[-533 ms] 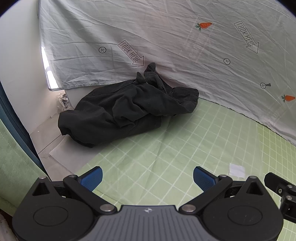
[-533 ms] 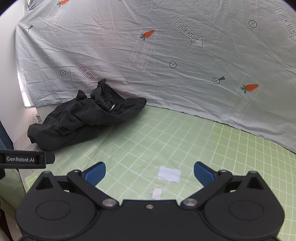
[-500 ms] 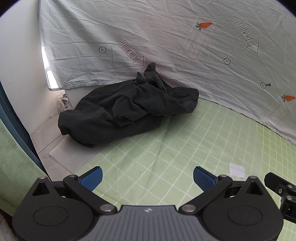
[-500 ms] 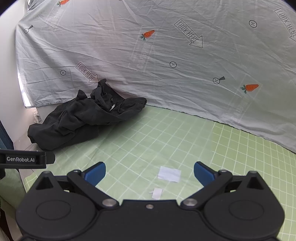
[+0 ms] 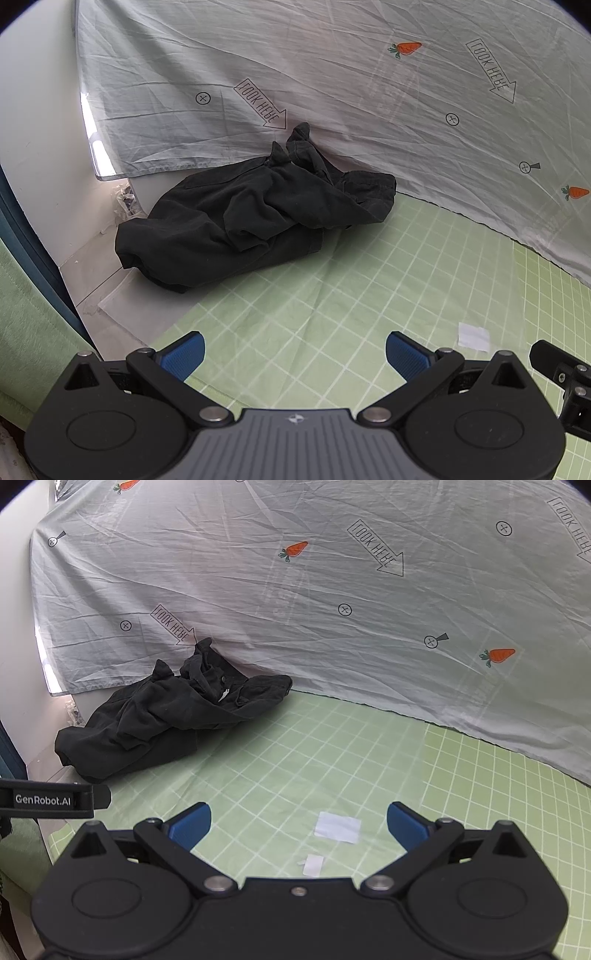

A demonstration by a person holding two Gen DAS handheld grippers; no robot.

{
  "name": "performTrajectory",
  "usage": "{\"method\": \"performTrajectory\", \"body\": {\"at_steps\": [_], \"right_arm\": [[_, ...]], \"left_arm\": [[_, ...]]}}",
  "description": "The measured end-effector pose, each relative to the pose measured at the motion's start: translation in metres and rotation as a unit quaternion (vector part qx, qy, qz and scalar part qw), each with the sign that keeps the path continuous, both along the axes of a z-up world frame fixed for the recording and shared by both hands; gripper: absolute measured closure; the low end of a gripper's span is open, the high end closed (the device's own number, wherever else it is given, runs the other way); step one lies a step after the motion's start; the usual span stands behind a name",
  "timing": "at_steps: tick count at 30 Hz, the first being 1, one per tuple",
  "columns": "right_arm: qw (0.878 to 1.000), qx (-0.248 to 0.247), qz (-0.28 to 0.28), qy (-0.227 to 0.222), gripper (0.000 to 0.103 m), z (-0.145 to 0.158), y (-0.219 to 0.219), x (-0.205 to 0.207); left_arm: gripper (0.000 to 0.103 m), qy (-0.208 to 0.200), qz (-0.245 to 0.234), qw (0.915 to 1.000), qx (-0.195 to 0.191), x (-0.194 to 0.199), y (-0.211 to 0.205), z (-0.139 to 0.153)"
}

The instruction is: Fold clothes

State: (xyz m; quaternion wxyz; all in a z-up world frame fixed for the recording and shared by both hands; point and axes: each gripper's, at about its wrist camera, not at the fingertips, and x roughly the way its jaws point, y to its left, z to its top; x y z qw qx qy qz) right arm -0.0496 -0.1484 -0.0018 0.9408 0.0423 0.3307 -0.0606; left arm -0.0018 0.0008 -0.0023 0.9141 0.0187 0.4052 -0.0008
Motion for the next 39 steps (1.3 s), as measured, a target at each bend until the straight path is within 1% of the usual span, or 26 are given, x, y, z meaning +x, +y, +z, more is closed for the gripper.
{"method": "performTrajectory", "body": {"at_steps": [39], "right_arm": [[1.000,0.002,0.002,0.005,0.000,-0.0029,-0.0016,0.0009]], "left_arm": [[0.000,0.007,-0.009,0.9999,0.004,0.0011,-0.0035,-0.0014]]}}
